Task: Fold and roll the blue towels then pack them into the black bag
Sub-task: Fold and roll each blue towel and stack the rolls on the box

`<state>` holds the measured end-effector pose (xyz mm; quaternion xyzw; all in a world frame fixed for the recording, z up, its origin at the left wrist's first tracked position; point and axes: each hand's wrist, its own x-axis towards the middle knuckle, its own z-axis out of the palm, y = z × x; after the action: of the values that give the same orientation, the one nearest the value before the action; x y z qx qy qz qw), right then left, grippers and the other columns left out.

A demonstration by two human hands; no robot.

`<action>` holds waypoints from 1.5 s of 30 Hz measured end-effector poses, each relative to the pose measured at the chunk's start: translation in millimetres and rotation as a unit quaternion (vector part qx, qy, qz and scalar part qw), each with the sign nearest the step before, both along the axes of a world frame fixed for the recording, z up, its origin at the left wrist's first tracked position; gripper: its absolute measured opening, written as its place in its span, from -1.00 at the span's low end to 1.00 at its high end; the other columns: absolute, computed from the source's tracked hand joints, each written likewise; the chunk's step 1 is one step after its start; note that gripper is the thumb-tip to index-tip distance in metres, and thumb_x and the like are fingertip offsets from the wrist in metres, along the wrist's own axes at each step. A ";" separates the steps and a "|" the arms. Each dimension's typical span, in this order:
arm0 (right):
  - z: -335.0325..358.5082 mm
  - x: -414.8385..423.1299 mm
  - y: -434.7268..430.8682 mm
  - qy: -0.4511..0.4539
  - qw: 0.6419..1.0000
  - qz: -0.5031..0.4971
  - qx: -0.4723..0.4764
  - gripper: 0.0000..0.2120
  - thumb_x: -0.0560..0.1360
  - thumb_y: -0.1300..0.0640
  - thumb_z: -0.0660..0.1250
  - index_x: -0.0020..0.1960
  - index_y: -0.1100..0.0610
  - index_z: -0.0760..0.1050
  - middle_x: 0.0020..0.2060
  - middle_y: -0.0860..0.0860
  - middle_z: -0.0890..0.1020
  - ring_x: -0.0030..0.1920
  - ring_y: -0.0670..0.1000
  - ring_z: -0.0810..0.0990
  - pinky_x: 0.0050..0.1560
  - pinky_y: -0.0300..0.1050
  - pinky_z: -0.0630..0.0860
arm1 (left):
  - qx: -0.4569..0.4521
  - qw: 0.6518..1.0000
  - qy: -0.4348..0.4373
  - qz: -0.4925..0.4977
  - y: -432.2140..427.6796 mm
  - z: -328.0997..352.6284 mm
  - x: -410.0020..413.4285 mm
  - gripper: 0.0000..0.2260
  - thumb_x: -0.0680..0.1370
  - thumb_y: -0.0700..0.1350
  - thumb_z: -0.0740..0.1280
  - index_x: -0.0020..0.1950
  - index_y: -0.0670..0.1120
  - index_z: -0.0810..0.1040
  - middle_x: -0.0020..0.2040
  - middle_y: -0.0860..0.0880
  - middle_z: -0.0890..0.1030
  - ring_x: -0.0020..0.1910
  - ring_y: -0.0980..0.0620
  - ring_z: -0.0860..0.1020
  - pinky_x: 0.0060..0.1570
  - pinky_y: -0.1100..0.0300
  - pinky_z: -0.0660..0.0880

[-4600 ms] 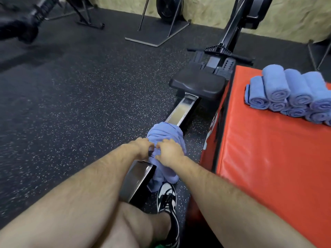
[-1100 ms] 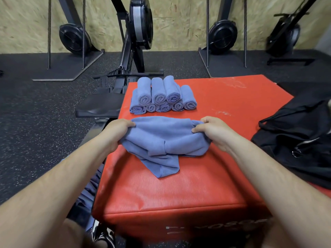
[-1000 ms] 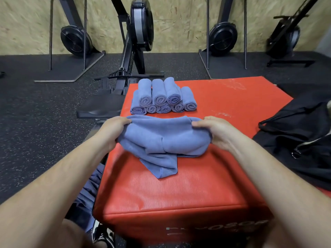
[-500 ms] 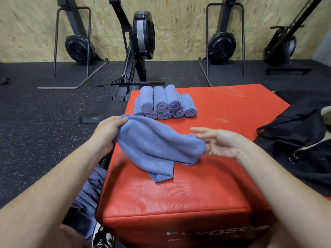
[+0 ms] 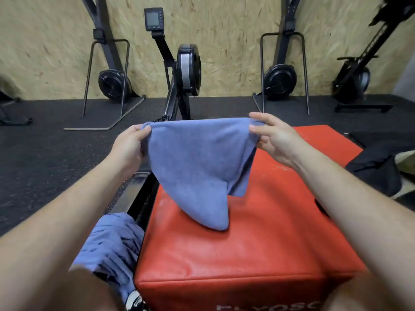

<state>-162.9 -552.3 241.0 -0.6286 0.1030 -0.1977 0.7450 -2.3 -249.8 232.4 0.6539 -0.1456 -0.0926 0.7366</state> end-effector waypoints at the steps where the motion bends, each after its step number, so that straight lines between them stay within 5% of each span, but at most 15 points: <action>1: 20.5 4.9 -0.5 -0.016 1.000 0.010 -0.010 -0.63 0.49 0.42 0.33 0.19 0.07 0.57 -0.01 0.07 0.57 -0.09 0.03 0.61 -0.01 -0.08 0.55 | -0.019 1.000 -0.013 -0.003 1.3 15.1 2.6 -0.92 0.63 -0.13 0.30 0.02 -0.08 0.58 -0.12 -0.07 0.67 -0.18 0.01 0.61 -0.18 0.13 0.50; 7: 104.9 30.8 3.5 -0.011 0.991 -0.010 -0.130 -0.72 0.53 0.42 0.27 0.05 0.11 0.62 -0.05 0.12 0.64 -0.07 0.04 0.58 -0.10 -0.19 0.48 | -0.045 0.996 -0.077 0.010 1.0 91.1 9.4 -0.92 0.61 -0.21 0.29 0.08 -0.14 0.54 -0.17 -0.05 0.63 -0.25 0.05 0.60 -0.29 0.21 0.49; 11: 122.6 33.6 -3.5 0.025 0.975 -0.048 -0.214 -0.78 0.60 0.29 0.25 -0.02 0.03 0.60 -0.12 0.01 0.64 -0.24 -0.07 0.56 -0.29 -0.25 0.53 | -0.054 0.992 -0.058 0.101 7.6 112.5 10.2 -0.69 0.45 -0.25 0.36 0.01 0.13 0.41 -0.06 0.04 0.46 -0.20 0.04 0.43 -0.27 0.14 0.30; 17: 127.1 30.6 -4.8 0.031 0.975 -0.084 -0.203 -0.86 0.57 0.27 0.33 -0.03 0.06 0.61 -0.13 0.05 0.66 -0.18 0.02 0.58 -0.25 -0.17 0.51 | -0.003 0.994 -0.081 0.072 8.2 118.5 5.0 -0.62 0.37 -0.27 0.31 0.04 0.14 0.64 -0.13 0.05 0.51 -0.29 0.05 0.37 -0.32 0.15 0.23; 23: 122.5 17.9 -1.1 0.052 0.981 -0.055 -0.177 -0.61 0.50 0.39 0.24 0.13 0.00 0.64 0.03 0.06 0.66 -0.15 0.01 0.56 -0.30 -0.19 0.46 | -0.007 0.994 -0.092 0.065 8.1 109.0 -2.7 -0.74 0.51 -0.19 0.36 0.08 0.11 0.70 0.03 0.07 0.64 -0.22 0.08 0.48 -0.30 0.19 0.32; 27: 112.6 9.7 -2.4 0.047 0.987 -0.038 -0.151 -0.74 0.51 0.32 0.37 0.11 0.06 0.64 0.13 0.13 0.68 -0.01 0.04 0.63 -0.16 -0.19 0.51 | -0.021 0.990 -0.116 0.083 11.6 92.9 -2.3 -0.87 0.53 -0.06 0.44 0.06 0.07 0.73 0.09 0.06 0.71 0.16 0.05 0.61 0.07 0.15 0.52; 34: 101.2 0.6 6.8 0.075 0.977 -0.051 -0.193 -0.69 0.34 0.35 0.50 0.00 0.06 0.67 0.08 0.14 0.68 0.18 0.15 0.63 0.30 0.13 0.51 | -0.034 0.987 -0.113 0.109 20.4 78.0 -17.1 -0.73 0.46 -0.21 0.50 0.10 0.06 0.71 0.08 0.03 0.70 -0.01 0.10 0.60 -0.09 0.23 0.48; 39: 102.6 -16.5 13.8 0.047 0.956 -0.074 -0.282 -0.88 0.50 0.19 0.47 -0.02 0.00 0.64 -0.13 0.01 0.65 -0.12 0.04 0.60 -0.05 0.03 0.60 | -0.031 0.987 -0.116 0.108 34.4 82.9 -27.7 -0.72 0.43 -0.26 0.51 0.07 0.05 0.72 0.05 -0.02 0.71 0.01 0.03 0.62 -0.02 0.10 0.55; 42: 110.7 -29.1 15.4 0.039 0.954 -0.078 -0.287 -0.94 0.55 0.15 0.41 -0.01 0.06 0.66 -0.08 0.05 0.69 -0.11 0.02 0.59 -0.03 -0.01 0.61 | 0.022 0.980 -0.161 0.119 41.6 89.5 -37.1 -0.75 0.45 -0.23 0.52 0.08 0.02 0.70 -0.04 -0.03 0.68 -0.14 0.06 0.59 -0.18 0.20 0.52; 45: 120.3 -41.8 15.7 0.031 0.961 -0.038 -0.273 -0.87 0.52 0.14 0.46 0.05 0.14 0.67 0.05 0.12 0.71 0.05 0.06 0.67 0.16 0.04 0.58 | 0.141 0.943 -0.264 0.143 48.1 96.6 -43.3 -0.78 0.47 -0.11 0.52 0.10 0.05 0.69 -0.07 0.06 0.68 -0.12 0.12 0.59 -0.11 0.23 0.52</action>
<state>-204.7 -536.6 361.3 -0.8097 0.0913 -0.2270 0.5334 -45.5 -201.8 329.0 0.7662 -0.2254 0.1704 0.5772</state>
